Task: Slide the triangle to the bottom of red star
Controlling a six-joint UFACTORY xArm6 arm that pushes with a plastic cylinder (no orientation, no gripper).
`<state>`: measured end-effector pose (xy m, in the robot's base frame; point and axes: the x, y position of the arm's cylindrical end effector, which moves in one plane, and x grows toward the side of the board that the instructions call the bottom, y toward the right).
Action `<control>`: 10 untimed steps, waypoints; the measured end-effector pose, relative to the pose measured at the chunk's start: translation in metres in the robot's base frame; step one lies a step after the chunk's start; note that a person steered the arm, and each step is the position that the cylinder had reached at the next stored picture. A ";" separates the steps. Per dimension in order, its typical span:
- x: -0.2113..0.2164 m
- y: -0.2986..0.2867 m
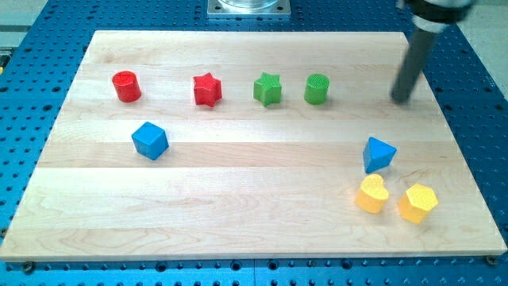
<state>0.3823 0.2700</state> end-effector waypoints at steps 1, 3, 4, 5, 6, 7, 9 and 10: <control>0.056 0.070; 0.114 -0.011; 0.129 -0.062; 0.117 -0.115; 0.109 -0.151; 0.092 -0.104; 0.088 -0.199; 0.076 -0.167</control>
<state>0.4583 0.1027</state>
